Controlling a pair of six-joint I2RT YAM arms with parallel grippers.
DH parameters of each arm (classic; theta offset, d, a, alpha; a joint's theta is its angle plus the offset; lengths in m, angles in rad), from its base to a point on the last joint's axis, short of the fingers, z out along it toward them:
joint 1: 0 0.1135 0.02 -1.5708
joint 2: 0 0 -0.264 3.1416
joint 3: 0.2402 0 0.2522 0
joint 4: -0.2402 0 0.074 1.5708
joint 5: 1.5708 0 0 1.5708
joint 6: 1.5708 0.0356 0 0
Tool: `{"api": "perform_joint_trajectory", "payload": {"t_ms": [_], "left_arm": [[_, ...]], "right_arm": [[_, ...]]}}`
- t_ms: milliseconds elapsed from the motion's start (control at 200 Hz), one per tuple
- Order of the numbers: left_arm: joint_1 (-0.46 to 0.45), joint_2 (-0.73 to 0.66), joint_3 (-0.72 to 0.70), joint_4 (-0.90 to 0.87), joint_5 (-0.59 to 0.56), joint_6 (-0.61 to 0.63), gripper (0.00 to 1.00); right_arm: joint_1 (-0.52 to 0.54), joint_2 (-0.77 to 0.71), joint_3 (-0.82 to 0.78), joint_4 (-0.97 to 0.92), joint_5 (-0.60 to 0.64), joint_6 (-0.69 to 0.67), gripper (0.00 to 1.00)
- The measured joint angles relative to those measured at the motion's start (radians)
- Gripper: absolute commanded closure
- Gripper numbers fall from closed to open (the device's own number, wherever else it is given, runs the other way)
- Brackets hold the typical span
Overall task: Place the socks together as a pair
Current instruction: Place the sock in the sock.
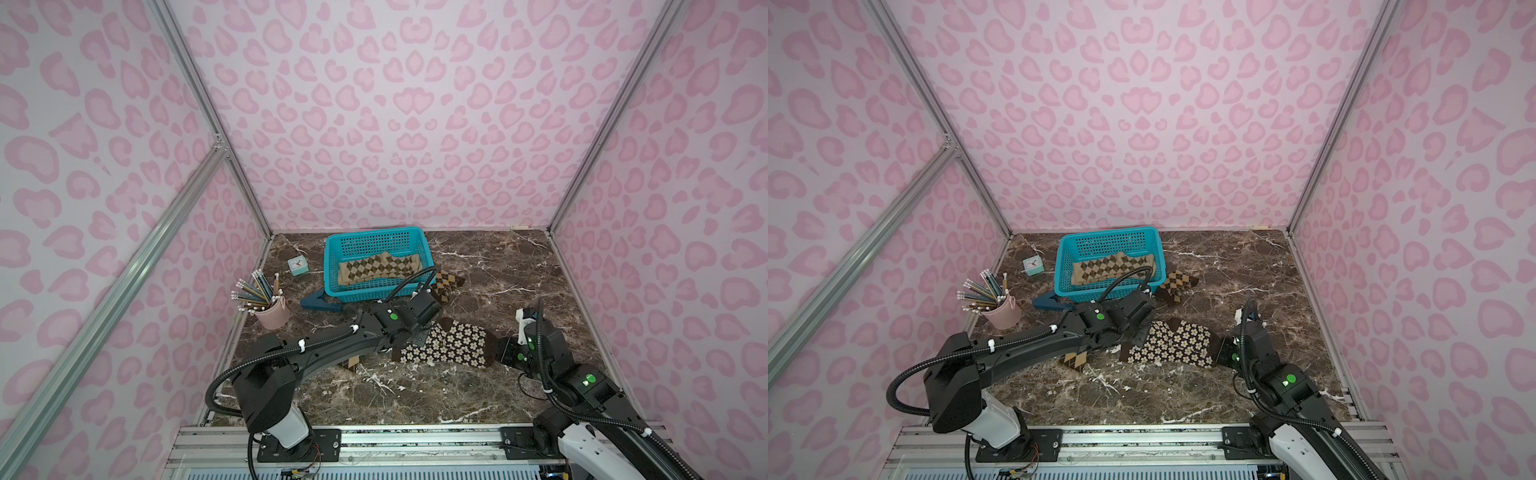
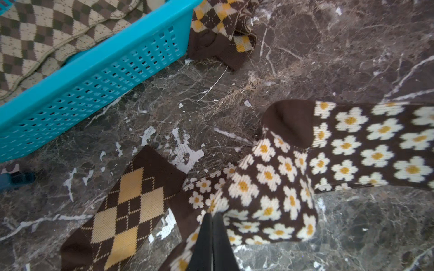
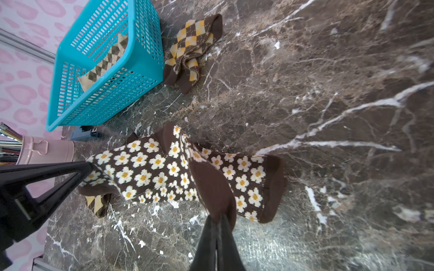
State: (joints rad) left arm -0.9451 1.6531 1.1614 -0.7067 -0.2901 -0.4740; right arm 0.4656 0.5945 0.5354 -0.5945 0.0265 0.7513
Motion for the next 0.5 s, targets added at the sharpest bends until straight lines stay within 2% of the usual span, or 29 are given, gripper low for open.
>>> {"api": "perform_joint_trajectory", "payload": {"t_ms": [310, 500], "left_arm": [[0.035, 0.124, 0.003, 0.051, 0.058, 0.072, 0.96], [0.048, 0.196, 0.005, 0.068, 0.077, 0.107, 0.97]], "right_arm": [[0.011, -0.029, -0.101, -0.004, 0.058, 0.072, 1.00], [0.019, 0.060, -0.100, -0.006, 0.092, 0.106, 1.00]]}}
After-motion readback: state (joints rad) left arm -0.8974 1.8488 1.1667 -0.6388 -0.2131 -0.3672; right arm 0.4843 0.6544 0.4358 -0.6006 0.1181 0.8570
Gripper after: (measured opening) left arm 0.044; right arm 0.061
